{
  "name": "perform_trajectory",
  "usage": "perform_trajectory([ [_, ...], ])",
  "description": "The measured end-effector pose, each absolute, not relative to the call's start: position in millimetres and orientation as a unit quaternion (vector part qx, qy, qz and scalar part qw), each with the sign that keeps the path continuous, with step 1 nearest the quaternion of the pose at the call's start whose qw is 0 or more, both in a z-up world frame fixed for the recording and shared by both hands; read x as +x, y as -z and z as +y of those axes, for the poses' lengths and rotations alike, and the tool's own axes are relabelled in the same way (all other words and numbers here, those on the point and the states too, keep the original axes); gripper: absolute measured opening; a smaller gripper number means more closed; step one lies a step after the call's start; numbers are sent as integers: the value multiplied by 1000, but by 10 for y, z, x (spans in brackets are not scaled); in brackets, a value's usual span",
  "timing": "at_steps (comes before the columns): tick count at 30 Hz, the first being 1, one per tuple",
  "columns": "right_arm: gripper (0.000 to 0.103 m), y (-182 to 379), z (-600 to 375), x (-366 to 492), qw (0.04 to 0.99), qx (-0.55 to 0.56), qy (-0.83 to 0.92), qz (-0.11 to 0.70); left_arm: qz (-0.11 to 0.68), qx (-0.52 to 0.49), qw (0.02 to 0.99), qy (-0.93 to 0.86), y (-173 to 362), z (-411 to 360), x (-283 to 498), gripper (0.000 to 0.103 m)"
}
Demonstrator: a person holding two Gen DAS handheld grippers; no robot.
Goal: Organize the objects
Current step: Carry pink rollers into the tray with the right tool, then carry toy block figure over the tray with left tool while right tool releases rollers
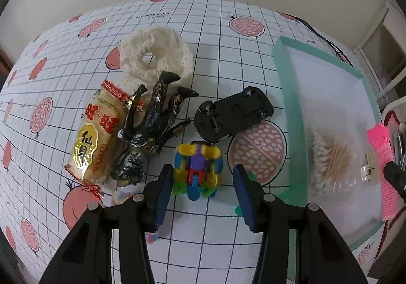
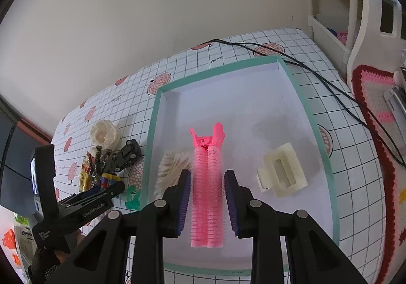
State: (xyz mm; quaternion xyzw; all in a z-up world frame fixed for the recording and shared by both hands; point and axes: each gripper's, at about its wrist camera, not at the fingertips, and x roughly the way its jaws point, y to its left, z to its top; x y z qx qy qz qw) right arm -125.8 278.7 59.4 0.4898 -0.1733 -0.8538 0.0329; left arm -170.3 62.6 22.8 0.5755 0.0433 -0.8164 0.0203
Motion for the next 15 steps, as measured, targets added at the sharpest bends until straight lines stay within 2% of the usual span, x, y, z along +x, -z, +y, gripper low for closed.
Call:
perform_trajectory([
  [7, 29, -574, 2776, -1265, 34, 492, 853, -171, 49, 574, 22, 817, -209, 619, -1708, 49],
  [11, 29, -575, 2769, -1268, 35, 492, 853, -169, 52, 575, 25, 816, -201, 602, -1707, 38],
  [15, 29, -574, 2766, -1268, 35, 493, 853, -169, 55, 573, 26, 817, -222, 586, -1712, 37],
])
